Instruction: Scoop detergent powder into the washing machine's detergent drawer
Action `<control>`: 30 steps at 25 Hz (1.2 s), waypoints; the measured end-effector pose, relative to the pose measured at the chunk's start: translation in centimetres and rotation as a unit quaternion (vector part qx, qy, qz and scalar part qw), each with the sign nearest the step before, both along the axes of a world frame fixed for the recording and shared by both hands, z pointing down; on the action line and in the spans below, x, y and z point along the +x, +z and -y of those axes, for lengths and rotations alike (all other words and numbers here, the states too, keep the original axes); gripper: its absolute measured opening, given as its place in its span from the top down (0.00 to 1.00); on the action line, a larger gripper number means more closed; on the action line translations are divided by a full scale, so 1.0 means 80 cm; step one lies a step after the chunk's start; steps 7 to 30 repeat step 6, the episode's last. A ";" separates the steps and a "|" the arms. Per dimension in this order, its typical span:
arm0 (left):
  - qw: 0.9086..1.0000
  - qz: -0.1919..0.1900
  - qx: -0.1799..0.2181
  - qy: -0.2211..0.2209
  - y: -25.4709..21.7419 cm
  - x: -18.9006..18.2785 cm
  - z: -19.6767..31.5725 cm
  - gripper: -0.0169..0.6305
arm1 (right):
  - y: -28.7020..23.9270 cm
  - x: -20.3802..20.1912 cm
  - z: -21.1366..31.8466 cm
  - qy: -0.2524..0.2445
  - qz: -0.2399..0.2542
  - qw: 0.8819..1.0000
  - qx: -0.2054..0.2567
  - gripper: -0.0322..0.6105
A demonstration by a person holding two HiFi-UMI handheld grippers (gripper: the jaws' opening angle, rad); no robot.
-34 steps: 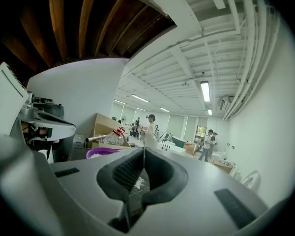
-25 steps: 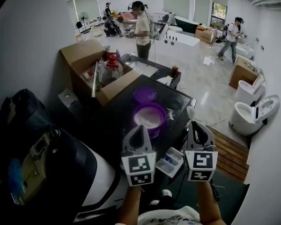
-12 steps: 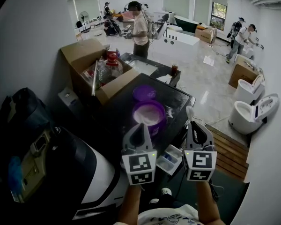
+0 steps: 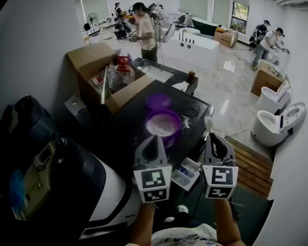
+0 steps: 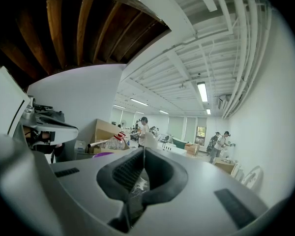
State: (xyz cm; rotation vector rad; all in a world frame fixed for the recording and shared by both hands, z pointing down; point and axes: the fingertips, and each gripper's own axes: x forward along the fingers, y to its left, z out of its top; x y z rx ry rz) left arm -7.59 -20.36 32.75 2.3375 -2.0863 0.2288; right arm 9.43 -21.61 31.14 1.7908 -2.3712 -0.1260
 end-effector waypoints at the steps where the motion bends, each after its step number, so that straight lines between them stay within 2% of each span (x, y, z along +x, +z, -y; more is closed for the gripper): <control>1: 1.000 0.000 0.000 0.000 0.000 0.000 0.000 0.97 | 0.000 0.000 0.000 0.000 0.000 1.000 0.000 0.92; 30: 1.000 0.002 -0.001 -0.001 0.001 0.002 -0.002 0.97 | 0.001 0.003 -0.001 0.000 0.000 1.000 0.000 0.92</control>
